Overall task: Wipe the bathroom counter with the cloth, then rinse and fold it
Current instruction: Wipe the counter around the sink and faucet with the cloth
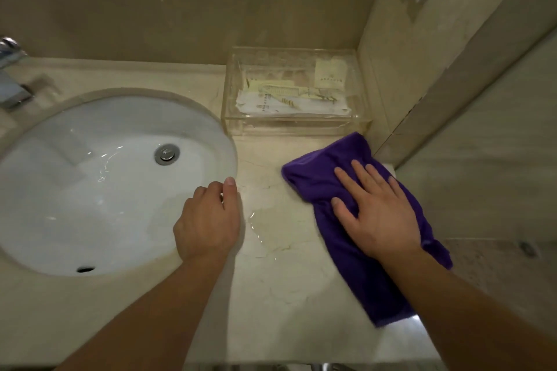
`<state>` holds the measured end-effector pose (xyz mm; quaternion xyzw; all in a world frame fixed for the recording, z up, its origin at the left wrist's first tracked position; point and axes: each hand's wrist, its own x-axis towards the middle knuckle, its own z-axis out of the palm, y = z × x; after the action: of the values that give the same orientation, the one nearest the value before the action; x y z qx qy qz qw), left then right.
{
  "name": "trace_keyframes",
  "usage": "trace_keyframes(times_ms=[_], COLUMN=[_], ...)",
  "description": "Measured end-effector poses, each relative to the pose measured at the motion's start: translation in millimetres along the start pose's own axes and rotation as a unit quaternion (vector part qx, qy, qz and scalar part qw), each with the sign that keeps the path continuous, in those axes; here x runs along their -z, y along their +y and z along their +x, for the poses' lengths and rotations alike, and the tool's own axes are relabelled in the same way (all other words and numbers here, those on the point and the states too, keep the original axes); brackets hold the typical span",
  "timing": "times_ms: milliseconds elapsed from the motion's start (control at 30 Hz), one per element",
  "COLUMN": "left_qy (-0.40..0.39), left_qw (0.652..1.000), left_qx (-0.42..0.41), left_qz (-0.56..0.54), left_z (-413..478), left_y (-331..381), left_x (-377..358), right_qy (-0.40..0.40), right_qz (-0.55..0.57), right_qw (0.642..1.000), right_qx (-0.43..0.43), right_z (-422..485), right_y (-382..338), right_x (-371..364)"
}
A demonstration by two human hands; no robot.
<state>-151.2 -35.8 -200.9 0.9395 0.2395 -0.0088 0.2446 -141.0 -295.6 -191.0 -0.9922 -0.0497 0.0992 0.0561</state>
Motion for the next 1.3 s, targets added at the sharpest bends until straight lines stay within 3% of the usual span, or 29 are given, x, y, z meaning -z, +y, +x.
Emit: trace_keyframes(times_ms=[233, 667, 833, 1033, 1100, 1300], left_qy=[-0.028, -0.045, -0.035, -0.007, -0.002, 0.013], left_qw=[0.994, 0.974, 0.980, 0.975, 0.975, 0.966], left_qx=[0.017, -0.001, -0.009, -0.023, -0.024, -0.016], left_qz=[-0.108, -0.220, -0.194, -0.222, -0.222, -0.256], left_z=[0, 0, 0, -4, -5, -9], left_y=[-6, -14, -17, -17, -15, -13], left_x=[4, 9, 7, 8, 8, 11], right_qy=[-0.004, -0.017, -0.018, 0.109, 0.144, 0.364], right_qz=[0.028, 0.022, 0.024, 0.097, 0.172, 0.317], right_qw=[0.989, 0.999, 0.999, 0.987, 0.973, 0.874], right_qx=[-0.147, -0.020, 0.037, 0.072, 0.050, 0.058], right_z=[-19, -3, -8, 2, 8, 23], right_y=[-47, -150, -168, -131, -114, -86], right_x=[-11, -19, -25, -11, 8, 101])
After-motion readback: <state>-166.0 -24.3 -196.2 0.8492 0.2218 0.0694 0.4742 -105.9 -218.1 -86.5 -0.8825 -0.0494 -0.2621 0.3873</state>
